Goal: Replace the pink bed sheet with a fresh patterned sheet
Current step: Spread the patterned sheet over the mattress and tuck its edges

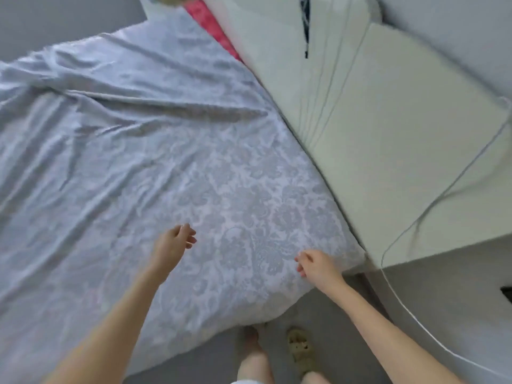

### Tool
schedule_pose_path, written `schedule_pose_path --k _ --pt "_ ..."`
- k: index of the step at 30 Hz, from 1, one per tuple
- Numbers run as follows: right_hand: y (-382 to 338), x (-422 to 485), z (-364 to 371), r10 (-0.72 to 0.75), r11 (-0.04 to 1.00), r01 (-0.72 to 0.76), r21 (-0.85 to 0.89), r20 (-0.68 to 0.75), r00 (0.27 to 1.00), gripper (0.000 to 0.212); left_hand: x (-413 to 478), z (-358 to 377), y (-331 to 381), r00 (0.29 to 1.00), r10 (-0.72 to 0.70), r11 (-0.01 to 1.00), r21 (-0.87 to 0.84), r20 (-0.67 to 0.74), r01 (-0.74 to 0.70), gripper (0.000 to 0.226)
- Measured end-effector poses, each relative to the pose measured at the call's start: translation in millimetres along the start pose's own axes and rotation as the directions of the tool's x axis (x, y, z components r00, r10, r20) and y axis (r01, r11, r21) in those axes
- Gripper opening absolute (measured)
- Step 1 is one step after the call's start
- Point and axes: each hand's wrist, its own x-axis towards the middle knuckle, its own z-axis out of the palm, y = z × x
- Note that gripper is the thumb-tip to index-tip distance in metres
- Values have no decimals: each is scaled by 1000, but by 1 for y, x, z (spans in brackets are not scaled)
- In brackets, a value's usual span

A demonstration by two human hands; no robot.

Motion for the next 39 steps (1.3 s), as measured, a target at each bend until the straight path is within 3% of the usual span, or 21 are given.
schedule_pose_path --k 3,5,7,11,16,21,28,39 --pt "-37 -3 23 -145 964 168 -207 122 982 39 -63 -49 -71 948 -197 974 -162 -251 159 38" --pt "-76 -12 60 -244 880 324 -348 252 936 40 -116 -90 -122 848 -351 917 -327 -396 227 38" --pt "-111 -21 91 -319 791 453 -413 353 879 39 -159 -116 -162 762 -467 854 -453 -449 257 36" --pt "-188 -69 187 -387 554 694 -460 595 704 37 -256 -167 -242 507 -638 733 -658 -580 169 37" --pt "-251 -141 318 -388 308 848 -431 757 526 37 -341 -214 -325 344 -755 616 -783 -558 85 38" --pt "-293 -222 455 -391 156 909 -387 821 417 37 -405 -285 -412 238 -791 591 -805 -564 54 38" --pt "-334 -322 633 -406 79 940 -332 851 334 37 -480 -405 -535 135 -801 594 -802 -584 57 35" --pt "-439 -393 907 -424 -156 960 -233 893 148 23 -496 -570 -717 65 -791 611 -786 -608 90 19"
